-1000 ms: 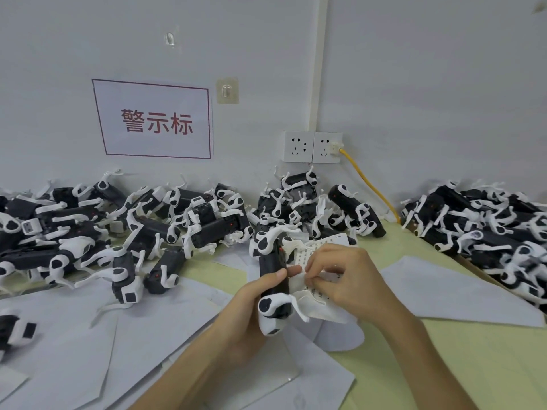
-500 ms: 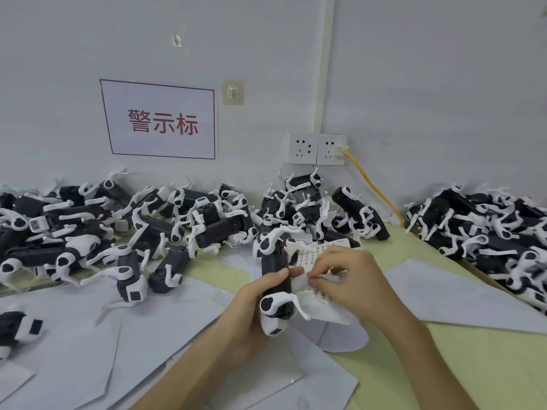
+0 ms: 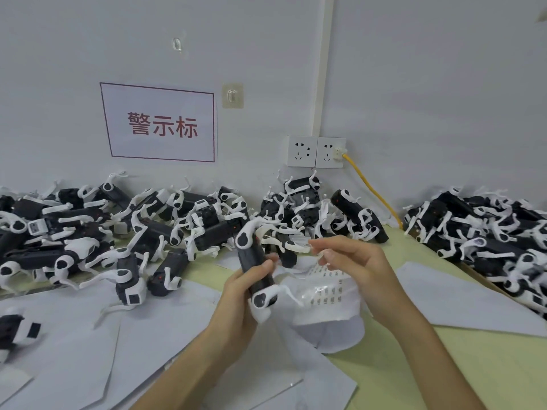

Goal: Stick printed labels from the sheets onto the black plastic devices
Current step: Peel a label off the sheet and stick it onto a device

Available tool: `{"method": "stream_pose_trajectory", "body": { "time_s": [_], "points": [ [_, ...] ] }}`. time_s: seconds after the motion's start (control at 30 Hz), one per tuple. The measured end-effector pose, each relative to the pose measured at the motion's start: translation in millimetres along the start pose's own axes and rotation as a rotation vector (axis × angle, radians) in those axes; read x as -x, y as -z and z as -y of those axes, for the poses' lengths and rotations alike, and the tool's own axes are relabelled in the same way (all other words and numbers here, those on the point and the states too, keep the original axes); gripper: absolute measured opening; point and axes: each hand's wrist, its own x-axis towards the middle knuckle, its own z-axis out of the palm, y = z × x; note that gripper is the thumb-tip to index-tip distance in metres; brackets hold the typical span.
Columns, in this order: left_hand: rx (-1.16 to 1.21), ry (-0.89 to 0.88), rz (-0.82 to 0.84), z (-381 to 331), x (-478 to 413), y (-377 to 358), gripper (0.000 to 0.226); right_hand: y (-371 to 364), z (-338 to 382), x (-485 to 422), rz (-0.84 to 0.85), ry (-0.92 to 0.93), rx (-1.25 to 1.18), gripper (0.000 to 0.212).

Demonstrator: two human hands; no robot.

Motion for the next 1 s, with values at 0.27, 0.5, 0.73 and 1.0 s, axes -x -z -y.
{"method": "stream_pose_trajectory", "body": {
  "time_s": [0.27, 0.5, 0.73, 1.0],
  "points": [
    [0.236, 0.052, 0.243, -9.7, 6.5, -2.3, 0.036, -6.4, -3.1, 0.5, 0.04, -0.03, 0.014, 0.033],
    [0.185, 0.009, 0.242, -13.7, 8.5, -2.6, 0.039, -13.4, -13.0, -0.5, -0.014, 0.047, 0.305, 0.036],
    [-0.048, -0.067, 0.217, -8.3, 9.0, -7.6, 0.04, -13.5, -13.6, 0.5, -0.178, 0.279, 0.458, 0.021],
    [-0.206, -0.148, 0.227, -2.6, 5.7, -5.6, 0.055, -11.4, -15.7, 0.4, -0.175, 0.244, 0.537, 0.018]
  ]
}}
